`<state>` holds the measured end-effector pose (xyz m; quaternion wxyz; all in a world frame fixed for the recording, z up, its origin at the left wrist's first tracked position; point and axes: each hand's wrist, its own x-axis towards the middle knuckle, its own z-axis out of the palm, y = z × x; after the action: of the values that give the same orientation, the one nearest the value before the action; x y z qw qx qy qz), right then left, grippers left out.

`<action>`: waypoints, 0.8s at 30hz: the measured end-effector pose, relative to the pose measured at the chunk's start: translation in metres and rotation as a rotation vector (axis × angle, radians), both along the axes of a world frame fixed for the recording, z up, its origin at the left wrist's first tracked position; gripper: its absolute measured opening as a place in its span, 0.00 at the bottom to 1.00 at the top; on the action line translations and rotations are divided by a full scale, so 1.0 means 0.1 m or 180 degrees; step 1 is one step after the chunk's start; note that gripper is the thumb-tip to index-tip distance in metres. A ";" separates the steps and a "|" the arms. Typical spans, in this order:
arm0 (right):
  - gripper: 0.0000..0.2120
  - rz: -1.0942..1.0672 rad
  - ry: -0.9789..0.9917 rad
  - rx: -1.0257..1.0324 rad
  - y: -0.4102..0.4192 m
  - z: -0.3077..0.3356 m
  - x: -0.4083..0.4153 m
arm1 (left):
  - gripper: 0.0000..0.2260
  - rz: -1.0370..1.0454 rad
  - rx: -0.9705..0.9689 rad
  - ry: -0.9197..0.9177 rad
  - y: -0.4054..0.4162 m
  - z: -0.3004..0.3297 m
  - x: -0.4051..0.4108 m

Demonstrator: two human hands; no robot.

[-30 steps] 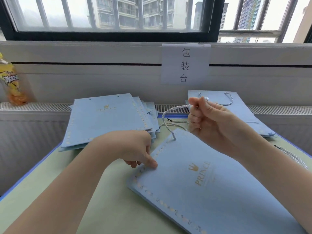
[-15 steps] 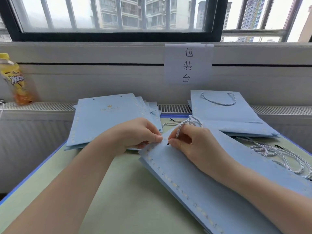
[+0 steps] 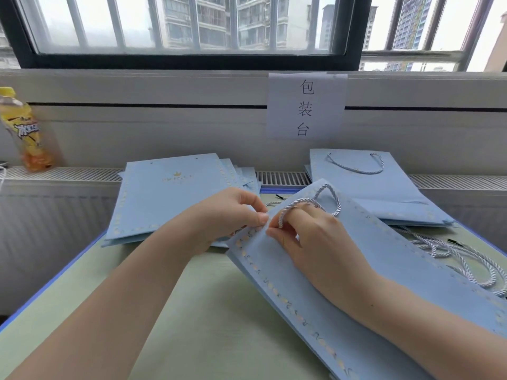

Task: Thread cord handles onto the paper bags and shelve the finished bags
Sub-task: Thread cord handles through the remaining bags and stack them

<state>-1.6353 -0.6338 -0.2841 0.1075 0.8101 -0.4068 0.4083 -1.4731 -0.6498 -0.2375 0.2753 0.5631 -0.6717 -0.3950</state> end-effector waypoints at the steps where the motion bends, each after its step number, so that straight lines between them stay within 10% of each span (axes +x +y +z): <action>1: 0.08 0.0101 -0.0036 0.0047 -0.01 0.00 0.00 | 0.05 0.0009 -0.0039 -0.0001 0.00 0.00 0.00; 14: 0.06 0.0915 -0.1069 0.1073 -0.07 0.06 -0.06 | 0.12 -0.0143 -0.0356 0.0225 -0.02 -0.03 -0.03; 24: 0.10 0.1240 -0.1099 0.1873 -0.01 0.08 -0.09 | 0.08 -0.1069 0.0506 0.1017 -0.08 -0.15 0.22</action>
<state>-1.6441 -0.6343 -0.2761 -0.2789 0.7877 -0.3572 0.4173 -1.4516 -0.6578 -0.2528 0.2633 0.3939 -0.6706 -0.5708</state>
